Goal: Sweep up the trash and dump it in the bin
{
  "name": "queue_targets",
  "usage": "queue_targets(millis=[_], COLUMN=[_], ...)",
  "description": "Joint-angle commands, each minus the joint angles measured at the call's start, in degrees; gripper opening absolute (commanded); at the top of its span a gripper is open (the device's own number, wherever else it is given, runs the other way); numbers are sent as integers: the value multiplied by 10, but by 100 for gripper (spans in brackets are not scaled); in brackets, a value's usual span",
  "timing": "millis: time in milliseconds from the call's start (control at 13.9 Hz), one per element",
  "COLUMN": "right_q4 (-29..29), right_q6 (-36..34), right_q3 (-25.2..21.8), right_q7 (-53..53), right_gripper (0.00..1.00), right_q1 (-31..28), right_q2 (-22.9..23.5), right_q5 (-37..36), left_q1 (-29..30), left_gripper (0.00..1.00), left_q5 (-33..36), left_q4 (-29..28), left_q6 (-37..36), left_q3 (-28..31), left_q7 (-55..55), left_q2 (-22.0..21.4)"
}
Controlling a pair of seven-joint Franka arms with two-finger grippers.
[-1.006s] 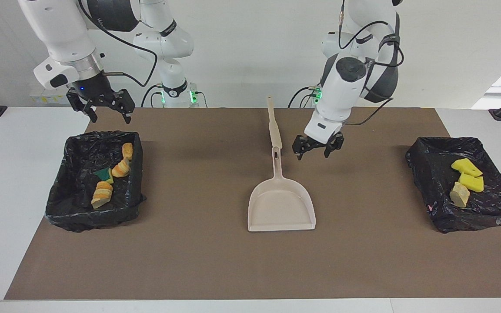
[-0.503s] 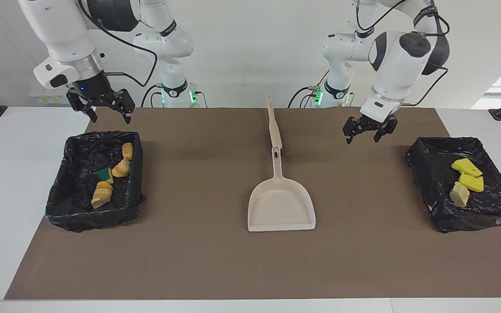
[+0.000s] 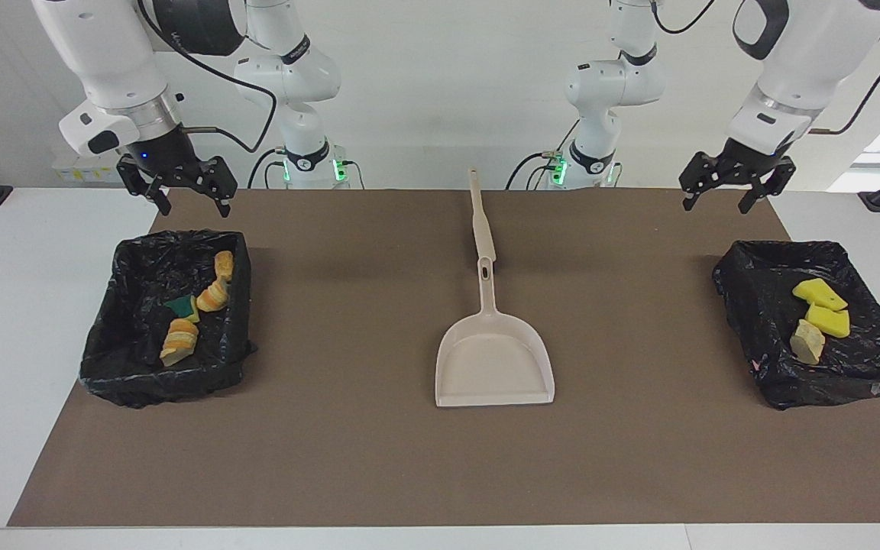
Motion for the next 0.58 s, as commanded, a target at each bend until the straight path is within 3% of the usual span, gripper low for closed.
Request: queue_targets(millis=[0, 216, 503], right_q4=[-8, -7, -7], right_q6=[4, 4, 4], right_q3=[2, 2, 2], right_q7=[9, 9, 9], right_gripper=[100, 100, 100], right_q1=[-3, -3, -3], right_q2=[-7, -6, -6], right_q5=[7, 7, 7], left_q1=[9, 10, 9], left_gripper=[100, 100, 100], left_q5=[2, 2, -6], left_q4=[99, 149, 143], left_q6=[-92, -131, -121], left_q3=[-7, -6, -7], left_q7=[7, 6, 9], left_q2=[39, 64, 57])
